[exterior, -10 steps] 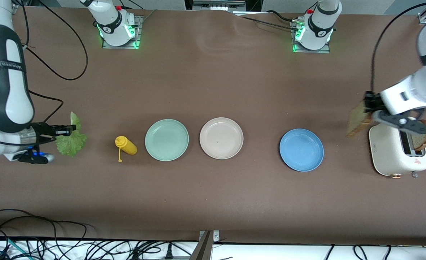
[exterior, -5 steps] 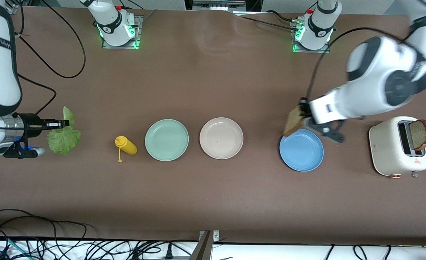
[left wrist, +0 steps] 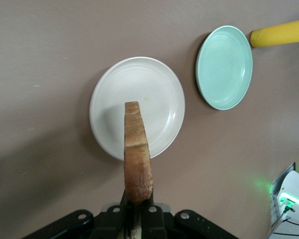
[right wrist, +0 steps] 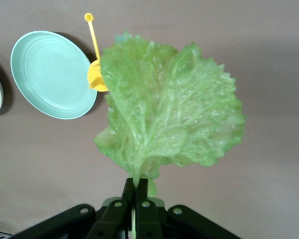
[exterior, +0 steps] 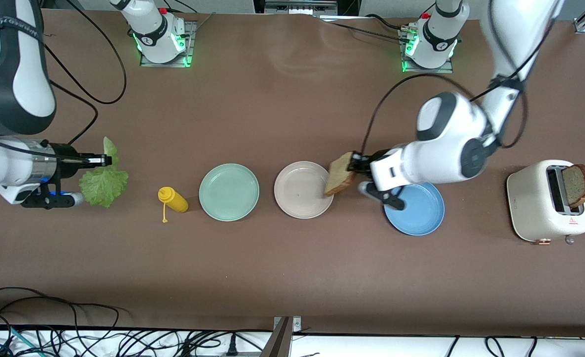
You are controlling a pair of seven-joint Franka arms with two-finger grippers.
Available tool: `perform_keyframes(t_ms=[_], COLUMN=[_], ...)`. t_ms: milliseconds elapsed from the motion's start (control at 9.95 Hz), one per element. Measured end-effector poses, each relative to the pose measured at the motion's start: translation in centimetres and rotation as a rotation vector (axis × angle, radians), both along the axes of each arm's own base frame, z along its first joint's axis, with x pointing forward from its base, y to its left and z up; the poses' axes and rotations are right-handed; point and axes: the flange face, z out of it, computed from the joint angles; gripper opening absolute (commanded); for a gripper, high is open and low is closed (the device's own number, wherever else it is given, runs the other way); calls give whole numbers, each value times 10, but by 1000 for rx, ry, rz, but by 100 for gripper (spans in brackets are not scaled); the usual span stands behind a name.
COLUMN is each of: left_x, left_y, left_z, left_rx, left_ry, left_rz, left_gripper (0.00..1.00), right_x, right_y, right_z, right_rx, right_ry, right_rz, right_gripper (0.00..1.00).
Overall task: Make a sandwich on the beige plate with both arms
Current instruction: 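Lower the bread onto the beige plate and open the left gripper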
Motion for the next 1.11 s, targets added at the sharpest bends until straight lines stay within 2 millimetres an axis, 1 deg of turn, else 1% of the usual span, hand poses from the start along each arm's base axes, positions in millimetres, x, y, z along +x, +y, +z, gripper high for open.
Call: perform_keyframes(t_ms=[101,201,302,503,704,804,1005,1106], left_x=[1,4,5,8,10,9,7,7], left_y=[-13,-19,-25,-29,-31,-32,-35,-35], left_z=[-23,-40,-53,-68,-83,-93,-111,-118], left_rx=[-54,-93,-118,-126,-128,-135,-231,-281], left_ry=[44,77,95,100,91,98,121,116], left_rz=[36,70,93,111,126,124,126,119], left_gripper=[0,0,0,0,0,0,0,60], right_x=[-5,-10,-14,-18,-24,-26,-27,-26], right_y=[17,37,54,77,105,114,126,133], right_z=[8,15,22,35,41,42,45,45], right_rx=[-16,-28,-35,-44,-54,-55,-52,-49], right_ry=[5,5,1,-10,-6,-9,-24,-35], right_rz=[-24,-47,-63,-103,-146,-159,-183,-197], right_gripper=[0,0,0,0,0,0,0,0])
